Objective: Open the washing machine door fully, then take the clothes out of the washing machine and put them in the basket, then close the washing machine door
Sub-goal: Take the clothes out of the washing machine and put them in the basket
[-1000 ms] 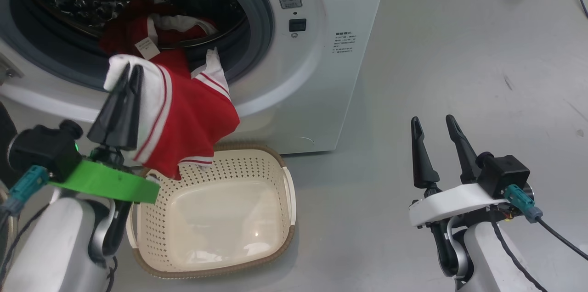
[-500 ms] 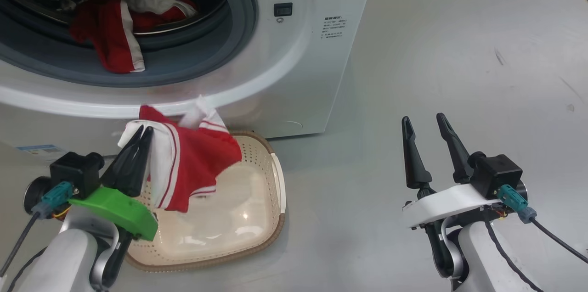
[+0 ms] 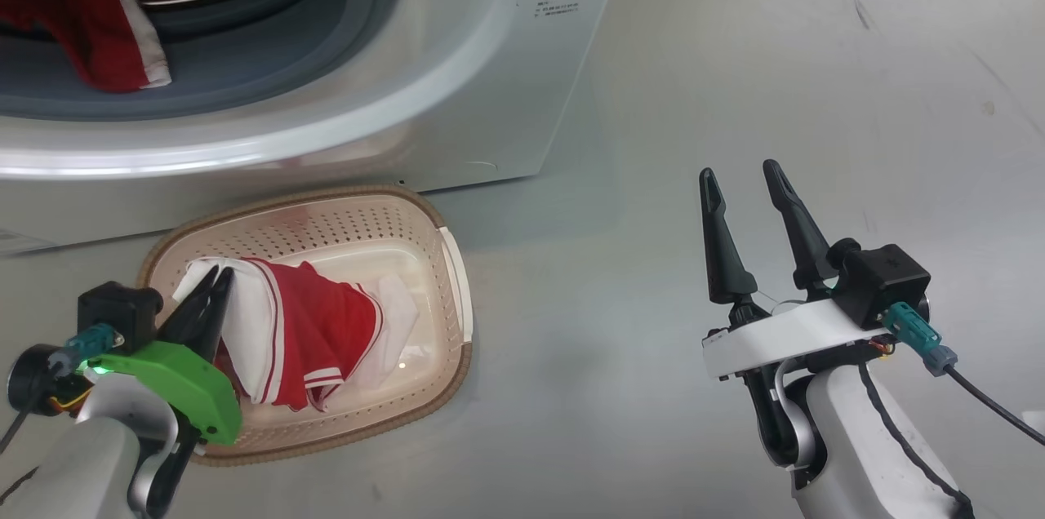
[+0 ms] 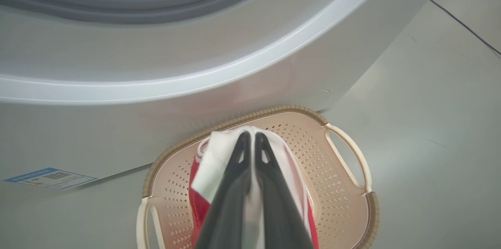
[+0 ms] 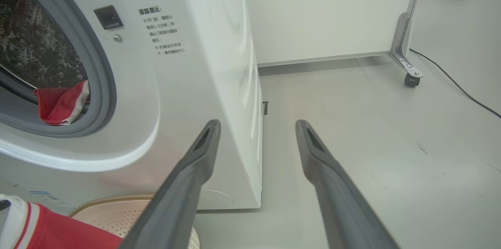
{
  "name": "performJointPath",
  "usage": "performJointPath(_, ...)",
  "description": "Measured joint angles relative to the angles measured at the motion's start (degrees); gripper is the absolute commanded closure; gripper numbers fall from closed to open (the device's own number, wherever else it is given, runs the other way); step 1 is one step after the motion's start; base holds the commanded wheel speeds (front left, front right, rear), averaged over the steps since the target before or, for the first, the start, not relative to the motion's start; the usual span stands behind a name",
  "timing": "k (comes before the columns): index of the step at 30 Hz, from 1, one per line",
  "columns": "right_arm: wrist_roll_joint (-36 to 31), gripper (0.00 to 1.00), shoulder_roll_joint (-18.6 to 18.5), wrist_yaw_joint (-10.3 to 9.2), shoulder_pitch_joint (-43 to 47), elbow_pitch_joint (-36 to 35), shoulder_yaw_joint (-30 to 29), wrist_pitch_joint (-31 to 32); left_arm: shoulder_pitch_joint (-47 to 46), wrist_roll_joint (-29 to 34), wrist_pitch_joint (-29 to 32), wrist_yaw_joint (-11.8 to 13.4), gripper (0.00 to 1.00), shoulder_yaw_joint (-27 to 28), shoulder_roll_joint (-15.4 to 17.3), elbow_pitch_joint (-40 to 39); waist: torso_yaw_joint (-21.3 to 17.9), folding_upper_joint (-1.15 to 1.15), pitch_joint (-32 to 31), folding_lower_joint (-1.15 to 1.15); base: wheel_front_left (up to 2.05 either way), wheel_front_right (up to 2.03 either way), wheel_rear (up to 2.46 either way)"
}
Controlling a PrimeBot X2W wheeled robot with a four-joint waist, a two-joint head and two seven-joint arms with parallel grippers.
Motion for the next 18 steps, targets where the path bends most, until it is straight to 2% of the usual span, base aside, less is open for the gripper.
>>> performJointPath(18, 2.4, 0.0, 0.0, -2.44, -3.3, -3.1, 1.5, 0.0, -8.6, 0.2, 2.4, 0.0, 1.0, -4.0, 1.2, 9.6, -4.5, 0.0, 9.5, 0.0, 0.0, 0.0, 0.0)
